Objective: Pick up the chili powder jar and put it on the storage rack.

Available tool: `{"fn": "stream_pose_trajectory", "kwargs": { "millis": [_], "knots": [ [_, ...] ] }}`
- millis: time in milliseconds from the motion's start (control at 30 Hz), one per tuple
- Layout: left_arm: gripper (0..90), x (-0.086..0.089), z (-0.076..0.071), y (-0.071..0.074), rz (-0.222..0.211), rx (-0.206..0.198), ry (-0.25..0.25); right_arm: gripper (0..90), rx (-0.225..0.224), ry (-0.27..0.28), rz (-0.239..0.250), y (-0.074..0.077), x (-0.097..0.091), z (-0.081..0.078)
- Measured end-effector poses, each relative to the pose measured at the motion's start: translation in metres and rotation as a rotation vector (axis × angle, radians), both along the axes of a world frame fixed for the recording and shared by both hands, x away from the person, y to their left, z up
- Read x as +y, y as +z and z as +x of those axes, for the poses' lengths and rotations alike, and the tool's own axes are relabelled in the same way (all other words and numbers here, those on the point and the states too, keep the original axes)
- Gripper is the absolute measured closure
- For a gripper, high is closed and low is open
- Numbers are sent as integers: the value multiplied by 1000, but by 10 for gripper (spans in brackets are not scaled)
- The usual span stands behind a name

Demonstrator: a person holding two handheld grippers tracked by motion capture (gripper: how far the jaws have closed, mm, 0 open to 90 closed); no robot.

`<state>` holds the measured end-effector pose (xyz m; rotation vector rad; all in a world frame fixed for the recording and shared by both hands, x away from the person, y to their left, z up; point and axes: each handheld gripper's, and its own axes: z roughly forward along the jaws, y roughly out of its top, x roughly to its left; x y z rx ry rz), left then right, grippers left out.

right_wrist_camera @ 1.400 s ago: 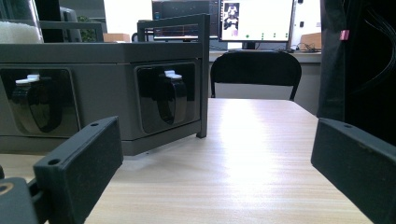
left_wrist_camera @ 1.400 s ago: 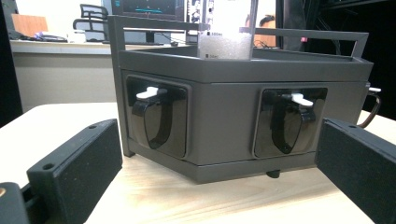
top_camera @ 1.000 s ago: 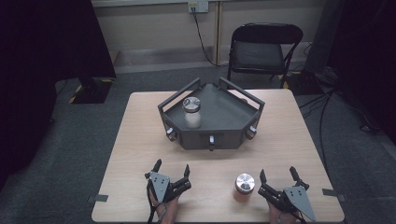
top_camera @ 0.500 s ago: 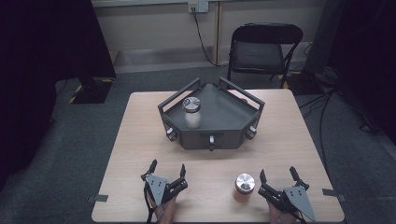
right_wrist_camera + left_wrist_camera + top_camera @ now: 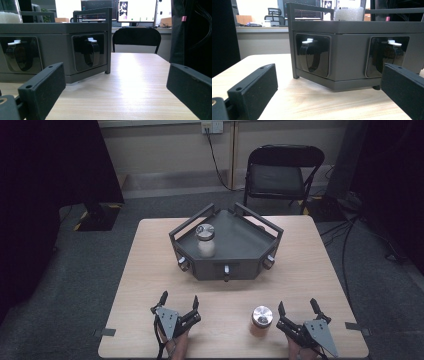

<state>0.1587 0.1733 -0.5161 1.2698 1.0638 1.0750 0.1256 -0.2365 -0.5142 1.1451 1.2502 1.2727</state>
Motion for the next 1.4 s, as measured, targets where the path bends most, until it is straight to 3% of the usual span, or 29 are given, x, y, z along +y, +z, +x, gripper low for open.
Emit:
{"fn": "stream_pose_trajectory", "kwargs": {
  "millis": [333, 533, 667, 767, 900, 1200, 1400],
  "knots": [
    [6, -2, 0, 0, 1, 1, 11, 13, 5, 10, 25, 1, -4, 0],
    [3, -2, 0, 0, 1, 1, 11, 21, -21, 22, 80, 17, -3, -5],
    [1, -1, 0, 0, 0, 0, 5, 34, -53, 59, 97, 31, 5, -12],
    [1, -1, 0, 0, 0, 0, 5, 63, -27, 114, 99, 44, 11, -15],
    [1, -1, 0, 0, 0, 0, 5, 66, -15, 164, 73, 48, 23, -15],
    [1, 0, 1, 0, 0, 0, 0, 61, -4, 217, 53, 35, 41, -18],
    [1, 0, 1, 0, 0, 0, -1, 66, 0, 207, 47, 23, 51, -22]
  ]
}}
